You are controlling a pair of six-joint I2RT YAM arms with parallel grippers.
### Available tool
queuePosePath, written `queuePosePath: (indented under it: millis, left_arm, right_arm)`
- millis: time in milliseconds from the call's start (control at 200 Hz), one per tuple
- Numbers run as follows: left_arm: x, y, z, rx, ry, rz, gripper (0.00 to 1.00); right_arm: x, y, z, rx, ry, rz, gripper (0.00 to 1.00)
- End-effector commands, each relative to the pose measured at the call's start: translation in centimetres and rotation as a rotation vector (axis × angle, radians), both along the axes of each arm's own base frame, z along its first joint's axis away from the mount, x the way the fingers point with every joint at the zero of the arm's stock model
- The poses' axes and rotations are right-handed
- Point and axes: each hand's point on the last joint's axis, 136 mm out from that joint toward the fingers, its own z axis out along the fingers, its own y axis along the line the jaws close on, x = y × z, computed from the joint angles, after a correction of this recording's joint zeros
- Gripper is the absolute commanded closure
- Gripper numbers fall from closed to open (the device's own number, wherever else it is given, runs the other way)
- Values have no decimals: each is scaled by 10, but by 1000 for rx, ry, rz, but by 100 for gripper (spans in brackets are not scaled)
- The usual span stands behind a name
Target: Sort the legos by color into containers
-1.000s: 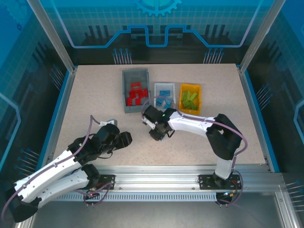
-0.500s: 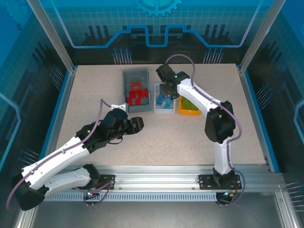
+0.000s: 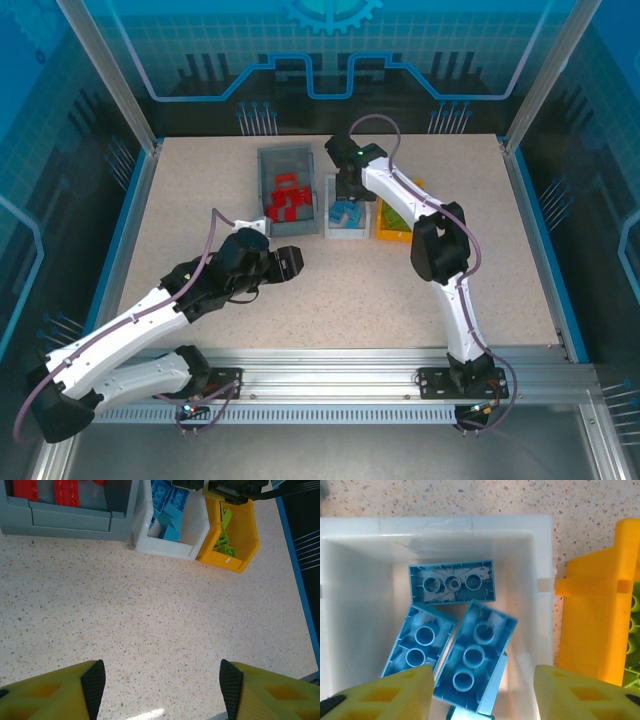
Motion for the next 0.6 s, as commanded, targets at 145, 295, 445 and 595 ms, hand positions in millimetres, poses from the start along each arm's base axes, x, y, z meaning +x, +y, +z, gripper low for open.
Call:
queuePosePath:
  millis: [145,295,445,595]
  left_arm:
    - [-4,3,4,3,-7,-11,34]
    - [6,23,4,-12,69,41,31]
    - [29,63,-1,-66,153,149,1]
    - [61,110,-3,-103,109,271,1]
  right_arm:
    - [-14,11,70,68,-136,36,49]
    - [-38,4,119,116,-294,65,47]
    - [-75,-37,149,128,-467,67,2]
    - [-120,-116,151,1,-568,-48,0]
